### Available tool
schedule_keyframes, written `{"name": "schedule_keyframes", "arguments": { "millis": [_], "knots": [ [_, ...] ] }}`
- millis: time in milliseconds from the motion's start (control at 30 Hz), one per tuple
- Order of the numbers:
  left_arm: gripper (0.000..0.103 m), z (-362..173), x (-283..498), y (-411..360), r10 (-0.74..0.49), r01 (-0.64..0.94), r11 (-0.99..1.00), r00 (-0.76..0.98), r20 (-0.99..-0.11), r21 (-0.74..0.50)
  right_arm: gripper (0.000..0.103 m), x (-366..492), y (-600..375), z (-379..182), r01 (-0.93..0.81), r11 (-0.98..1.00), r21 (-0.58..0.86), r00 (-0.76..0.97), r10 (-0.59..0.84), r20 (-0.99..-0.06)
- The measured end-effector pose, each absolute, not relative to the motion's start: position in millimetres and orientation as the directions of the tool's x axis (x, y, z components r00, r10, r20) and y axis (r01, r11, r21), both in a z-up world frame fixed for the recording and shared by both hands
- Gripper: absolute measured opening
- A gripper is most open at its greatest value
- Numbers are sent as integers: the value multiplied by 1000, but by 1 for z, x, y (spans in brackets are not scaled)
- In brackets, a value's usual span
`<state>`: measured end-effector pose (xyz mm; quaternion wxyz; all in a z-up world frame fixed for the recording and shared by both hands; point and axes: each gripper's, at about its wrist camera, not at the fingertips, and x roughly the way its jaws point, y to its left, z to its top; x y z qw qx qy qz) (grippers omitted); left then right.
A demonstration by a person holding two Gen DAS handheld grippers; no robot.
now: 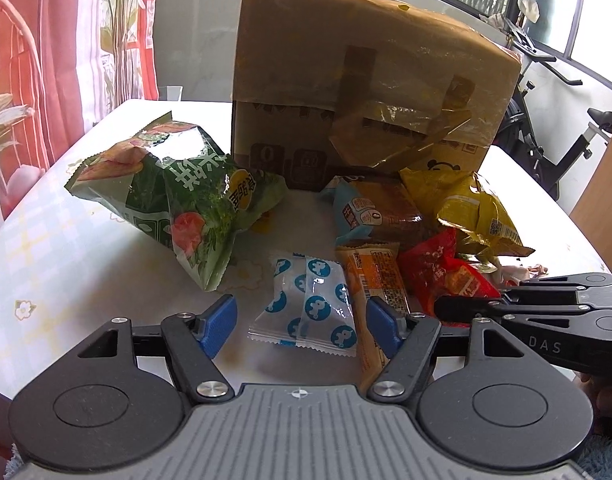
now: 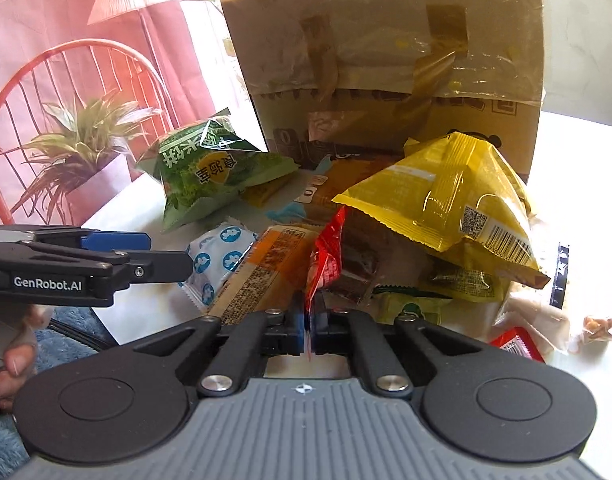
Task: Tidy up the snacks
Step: 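Grasp the red sauce sachet with the right tool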
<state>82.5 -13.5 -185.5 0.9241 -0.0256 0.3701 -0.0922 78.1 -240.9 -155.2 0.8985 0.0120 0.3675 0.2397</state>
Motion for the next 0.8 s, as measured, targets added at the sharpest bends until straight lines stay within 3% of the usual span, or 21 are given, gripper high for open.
{"name": "schedule_keyframes", "arguments": {
  "millis": [267,333,400,700,800],
  "knots": [
    [74,-186,84,-15,-186,152,982,705,-684,-111,12,83,-245,-164,-381,902,203,601,409,-687],
    [74,-186,84,-15,-188,154,982,704,-685,-111,25,84,-245,-164,-374,906,198,607,401,-686],
    [74,-186,84,-16,-189,156,981,703,-686,-111,28,84,-247,-165,-370,908,198,615,399,-680],
    [73,-187,84,-15,-185,149,982,702,-688,-113,27,88,-256,-166,-344,911,229,636,405,-657],
    [73,-188,85,-15,-184,147,983,700,-690,-113,11,85,-258,-163,-350,906,238,647,418,-638]
  ]
}}
